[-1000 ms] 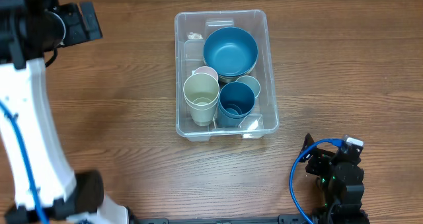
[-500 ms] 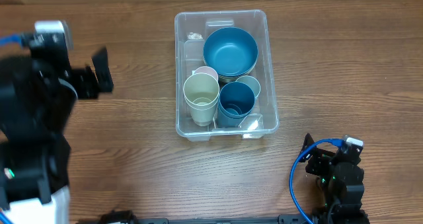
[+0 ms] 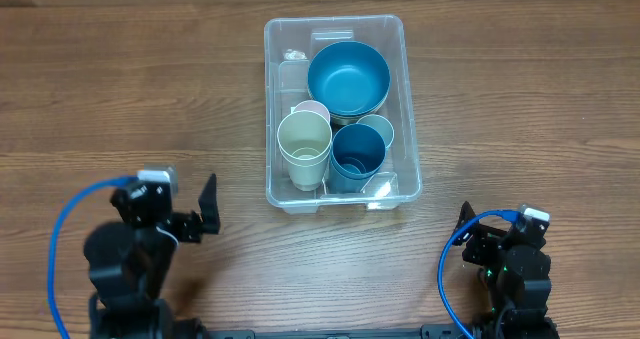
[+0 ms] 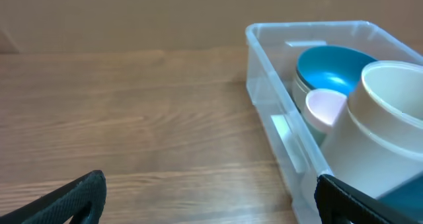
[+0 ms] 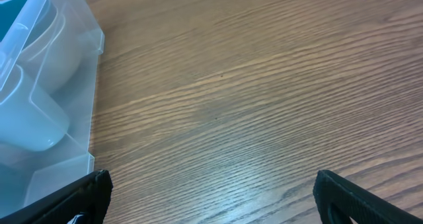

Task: Pack container

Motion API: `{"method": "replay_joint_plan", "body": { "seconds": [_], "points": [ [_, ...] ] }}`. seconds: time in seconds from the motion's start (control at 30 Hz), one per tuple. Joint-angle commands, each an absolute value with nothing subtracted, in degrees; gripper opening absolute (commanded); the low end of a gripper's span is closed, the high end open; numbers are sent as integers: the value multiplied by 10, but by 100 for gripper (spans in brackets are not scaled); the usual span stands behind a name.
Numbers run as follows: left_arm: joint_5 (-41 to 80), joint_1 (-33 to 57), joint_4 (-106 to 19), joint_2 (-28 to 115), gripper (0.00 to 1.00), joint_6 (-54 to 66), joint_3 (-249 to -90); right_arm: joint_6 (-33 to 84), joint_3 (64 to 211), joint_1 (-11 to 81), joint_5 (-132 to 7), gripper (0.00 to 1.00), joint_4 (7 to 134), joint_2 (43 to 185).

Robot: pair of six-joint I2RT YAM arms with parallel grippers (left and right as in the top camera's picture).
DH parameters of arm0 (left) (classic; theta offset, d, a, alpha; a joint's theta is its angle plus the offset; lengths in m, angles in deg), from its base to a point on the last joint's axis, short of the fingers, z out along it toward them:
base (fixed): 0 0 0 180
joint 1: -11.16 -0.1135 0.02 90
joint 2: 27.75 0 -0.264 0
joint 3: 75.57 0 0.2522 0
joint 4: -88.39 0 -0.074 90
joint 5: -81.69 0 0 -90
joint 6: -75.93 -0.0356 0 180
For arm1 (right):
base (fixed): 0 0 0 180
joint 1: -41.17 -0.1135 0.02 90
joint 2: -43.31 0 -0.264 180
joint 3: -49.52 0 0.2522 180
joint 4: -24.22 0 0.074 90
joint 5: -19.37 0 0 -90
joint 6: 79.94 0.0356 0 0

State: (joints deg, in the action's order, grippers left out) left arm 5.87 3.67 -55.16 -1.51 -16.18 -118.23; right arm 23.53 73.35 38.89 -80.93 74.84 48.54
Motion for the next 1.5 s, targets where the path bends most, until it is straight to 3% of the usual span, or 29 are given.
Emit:
{"method": "replay_joint_plan", "body": {
  "seconds": [0.0,0.53,1.47],
  "points": [
    [83,38,-568,-79,100,-166,-1116,238,724,390,-808,100,747,479],
    [83,38,-575,-239,100,-167,-964,238,724,390,-808,100,747,479],
    [80,38,-591,-252,100,-167,-951,238,724,390,-808,100,747,479]
  ]
}}
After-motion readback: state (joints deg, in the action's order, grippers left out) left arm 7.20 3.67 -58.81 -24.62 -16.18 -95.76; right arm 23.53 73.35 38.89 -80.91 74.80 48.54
